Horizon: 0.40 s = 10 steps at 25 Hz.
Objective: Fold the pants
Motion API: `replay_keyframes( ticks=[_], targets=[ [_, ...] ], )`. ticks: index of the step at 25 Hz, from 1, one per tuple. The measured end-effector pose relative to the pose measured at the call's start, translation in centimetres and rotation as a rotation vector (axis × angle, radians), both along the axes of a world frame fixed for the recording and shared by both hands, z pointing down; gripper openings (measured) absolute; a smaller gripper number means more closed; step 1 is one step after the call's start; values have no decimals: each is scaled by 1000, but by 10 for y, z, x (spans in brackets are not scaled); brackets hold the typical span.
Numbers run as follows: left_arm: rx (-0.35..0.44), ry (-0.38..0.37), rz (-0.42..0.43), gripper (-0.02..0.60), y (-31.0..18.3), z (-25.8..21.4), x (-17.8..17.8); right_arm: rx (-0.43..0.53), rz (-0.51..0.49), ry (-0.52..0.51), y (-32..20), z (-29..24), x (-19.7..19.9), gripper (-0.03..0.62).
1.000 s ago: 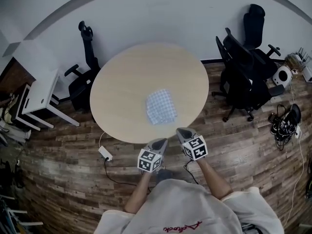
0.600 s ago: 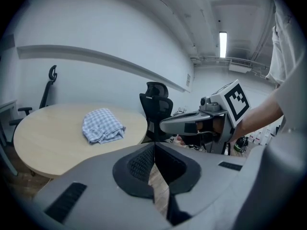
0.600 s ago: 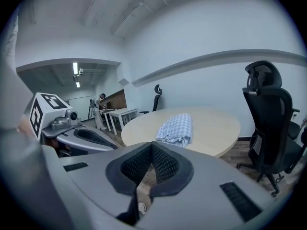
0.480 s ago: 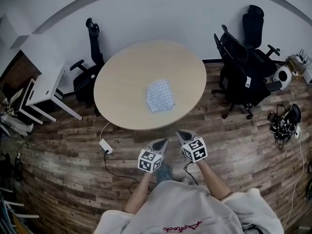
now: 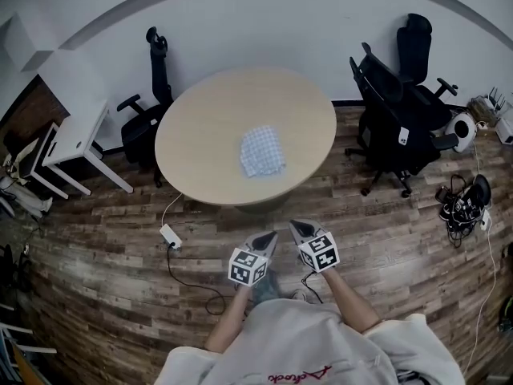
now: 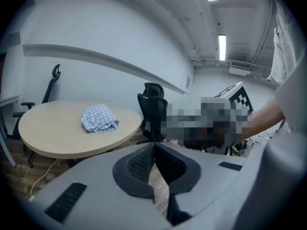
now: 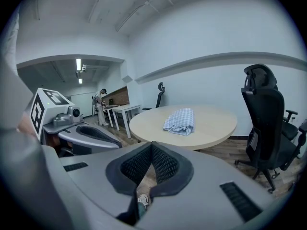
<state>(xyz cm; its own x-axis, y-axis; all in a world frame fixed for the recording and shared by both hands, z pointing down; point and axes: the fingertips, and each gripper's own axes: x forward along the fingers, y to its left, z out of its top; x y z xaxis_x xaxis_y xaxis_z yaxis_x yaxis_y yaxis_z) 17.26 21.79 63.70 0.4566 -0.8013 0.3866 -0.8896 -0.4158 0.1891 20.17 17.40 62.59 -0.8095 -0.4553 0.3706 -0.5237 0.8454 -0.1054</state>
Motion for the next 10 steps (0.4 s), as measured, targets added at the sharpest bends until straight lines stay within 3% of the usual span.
replay_keyframes(
  ticks=[10],
  targets=[
    [-13, 17, -10, 32, 15, 7, -4, 9, -10, 25, 16, 3, -2, 29]
  ],
)
